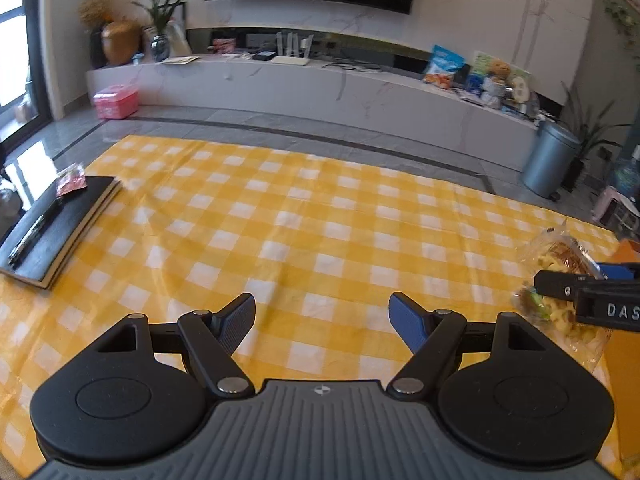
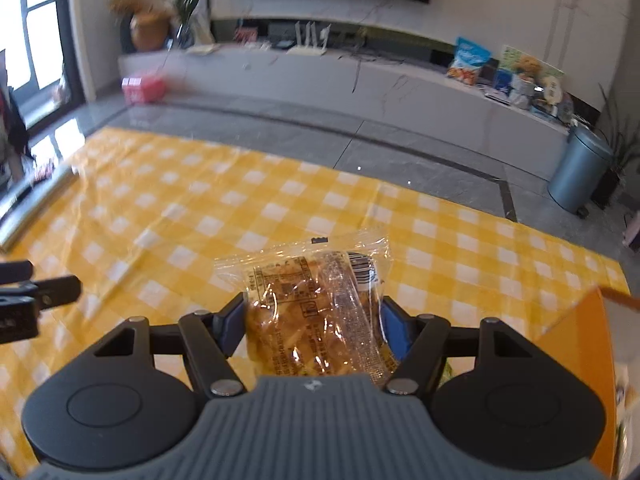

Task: Organize snacks
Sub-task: 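Grasp the clear waffle bag with the right tool and lift, then grasp the green raisin pack with the left tool while the right tool holds the waffle bag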

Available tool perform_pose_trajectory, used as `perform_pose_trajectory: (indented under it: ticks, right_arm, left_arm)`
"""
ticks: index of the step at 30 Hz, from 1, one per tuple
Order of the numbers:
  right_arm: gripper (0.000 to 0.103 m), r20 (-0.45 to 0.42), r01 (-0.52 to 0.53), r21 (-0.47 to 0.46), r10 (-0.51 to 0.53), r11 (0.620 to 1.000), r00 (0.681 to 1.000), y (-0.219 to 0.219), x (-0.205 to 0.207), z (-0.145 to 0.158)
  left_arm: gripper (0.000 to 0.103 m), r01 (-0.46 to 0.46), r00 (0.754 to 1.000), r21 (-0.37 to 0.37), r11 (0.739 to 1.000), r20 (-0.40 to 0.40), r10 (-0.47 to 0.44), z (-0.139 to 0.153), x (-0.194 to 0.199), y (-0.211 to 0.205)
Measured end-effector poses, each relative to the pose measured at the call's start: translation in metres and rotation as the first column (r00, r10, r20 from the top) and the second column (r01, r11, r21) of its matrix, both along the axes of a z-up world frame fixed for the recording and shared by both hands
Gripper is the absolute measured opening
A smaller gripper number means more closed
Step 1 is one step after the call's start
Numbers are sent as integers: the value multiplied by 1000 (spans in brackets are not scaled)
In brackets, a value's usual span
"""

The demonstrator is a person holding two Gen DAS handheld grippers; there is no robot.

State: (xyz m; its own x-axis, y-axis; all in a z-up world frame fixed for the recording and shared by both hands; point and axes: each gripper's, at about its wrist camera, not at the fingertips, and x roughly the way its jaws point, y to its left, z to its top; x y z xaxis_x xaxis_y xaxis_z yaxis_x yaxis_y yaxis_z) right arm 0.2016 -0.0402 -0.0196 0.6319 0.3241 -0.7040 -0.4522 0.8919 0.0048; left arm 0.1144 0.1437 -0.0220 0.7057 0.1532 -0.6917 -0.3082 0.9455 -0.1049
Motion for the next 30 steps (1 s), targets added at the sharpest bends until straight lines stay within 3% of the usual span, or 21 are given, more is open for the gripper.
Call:
perform_pose_trajectory:
  ticks: [3, 9, 18, 21, 25, 30]
  right_arm:
    - [67, 4, 63, 40, -63, 997, 998, -29, -17, -2]
    - [67, 25, 144, 108, -147, 984, 989, -83, -31, 3]
    - [67, 42, 245, 182, -256, 952, 966, -141, -31, 19]
    - [67, 31, 270, 209, -282, 940, 959, -153, -28, 18]
    - [67, 52, 324, 227, -344, 918, 938, -164, -28, 22]
    - [68, 74, 337, 249, -365, 908, 928, -172, -32, 26]
  left_arm:
    - [89, 35, 999, -7, 999, 26, -35, 7, -2, -16]
    - [89, 120, 992, 55, 991, 41, -123, 18, -4, -61]
    - [90, 280, 960, 154, 948, -19, -280, 14, 37, -138]
    - [90, 317, 948, 124, 940, -62, -311, 3, 58, -159]
    - [90, 294, 952, 17, 956, -92, -291, -14, 85, -174]
    - [90, 237, 962, 8, 971, -145, -233, -34, 114, -191]
